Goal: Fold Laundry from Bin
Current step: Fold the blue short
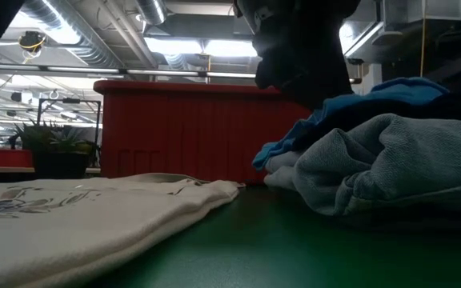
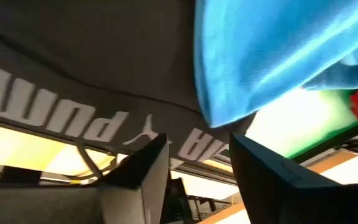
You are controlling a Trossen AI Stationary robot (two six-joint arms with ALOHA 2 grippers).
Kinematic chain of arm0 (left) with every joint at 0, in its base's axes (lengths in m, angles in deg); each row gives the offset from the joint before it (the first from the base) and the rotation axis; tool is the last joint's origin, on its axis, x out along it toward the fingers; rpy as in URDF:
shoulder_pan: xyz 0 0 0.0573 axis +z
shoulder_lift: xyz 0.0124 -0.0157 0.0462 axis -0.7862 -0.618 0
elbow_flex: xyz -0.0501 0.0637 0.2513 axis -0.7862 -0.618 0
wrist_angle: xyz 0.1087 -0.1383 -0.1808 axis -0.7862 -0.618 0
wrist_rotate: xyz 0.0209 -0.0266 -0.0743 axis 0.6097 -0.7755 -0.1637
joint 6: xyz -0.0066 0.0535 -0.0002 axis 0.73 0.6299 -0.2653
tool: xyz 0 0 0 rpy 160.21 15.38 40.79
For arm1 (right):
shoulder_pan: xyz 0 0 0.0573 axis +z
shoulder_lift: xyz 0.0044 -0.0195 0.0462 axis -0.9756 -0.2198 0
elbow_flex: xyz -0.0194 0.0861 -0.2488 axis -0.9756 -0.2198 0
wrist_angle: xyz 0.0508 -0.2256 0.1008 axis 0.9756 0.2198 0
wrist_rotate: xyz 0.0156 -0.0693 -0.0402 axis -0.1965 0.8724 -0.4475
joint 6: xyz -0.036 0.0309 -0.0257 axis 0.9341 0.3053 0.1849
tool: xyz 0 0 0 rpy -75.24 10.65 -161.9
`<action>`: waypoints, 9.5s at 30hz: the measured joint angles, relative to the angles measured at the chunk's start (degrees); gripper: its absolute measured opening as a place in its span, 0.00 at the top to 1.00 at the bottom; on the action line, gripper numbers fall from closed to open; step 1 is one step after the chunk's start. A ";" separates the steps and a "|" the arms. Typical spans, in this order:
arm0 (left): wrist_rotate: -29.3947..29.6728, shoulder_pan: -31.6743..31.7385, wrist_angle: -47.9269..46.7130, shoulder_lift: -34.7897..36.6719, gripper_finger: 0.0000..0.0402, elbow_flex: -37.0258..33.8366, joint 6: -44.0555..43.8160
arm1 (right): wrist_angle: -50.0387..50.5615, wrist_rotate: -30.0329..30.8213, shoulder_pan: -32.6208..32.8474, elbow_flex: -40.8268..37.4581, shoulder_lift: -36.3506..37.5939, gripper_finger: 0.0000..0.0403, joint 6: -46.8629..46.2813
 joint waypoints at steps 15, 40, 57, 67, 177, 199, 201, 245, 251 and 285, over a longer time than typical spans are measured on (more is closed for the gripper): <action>0.13 -0.59 1.89 0.00 0.61 0.00 0.00 | -14.25 -5.80 0.00 7.08 0.00 0.58 -5.90; 0.11 -0.63 1.88 0.00 0.61 -0.02 -0.04 | -21.02 5.77 0.07 7.08 -7.15 0.58 -0.89; 0.11 -0.66 1.88 0.00 0.61 -0.02 -0.11 | -26.59 10.06 0.04 7.08 -7.13 0.58 -1.24; 0.11 -0.66 1.88 0.00 0.61 -0.02 -0.11 | -28.81 13.42 0.04 7.08 -7.10 0.79 -0.23; 4.79 -4.72 7.69 1.86 0.61 -0.04 -1.46 | -24.02 -3.11 3.74 -15.39 29.35 0.66 -43.40; 4.26 -4.72 7.71 1.86 0.61 -0.04 -1.55 | -24.44 -2.64 3.74 -15.39 24.79 0.73 -44.56; 4.19 -4.74 7.69 1.86 0.61 -0.04 -1.57 | -24.43 -2.65 3.74 -15.37 24.18 0.82 -44.45; 4.35 -3.55 6.67 7.34 0.61 -4.96 -3.57 | -11.20 -0.33 3.74 -8.86 24.28 0.58 -46.14; 4.05 1.54 2.70 11.68 0.61 -4.94 -4.21 | -8.79 5.83 3.74 -4.46 24.33 0.57 -42.91; 0.96 16.74 -2.38 6.10 0.51 -6.20 -19.19 | -9.79 14.30 3.74 -3.02 23.99 0.57 -38.59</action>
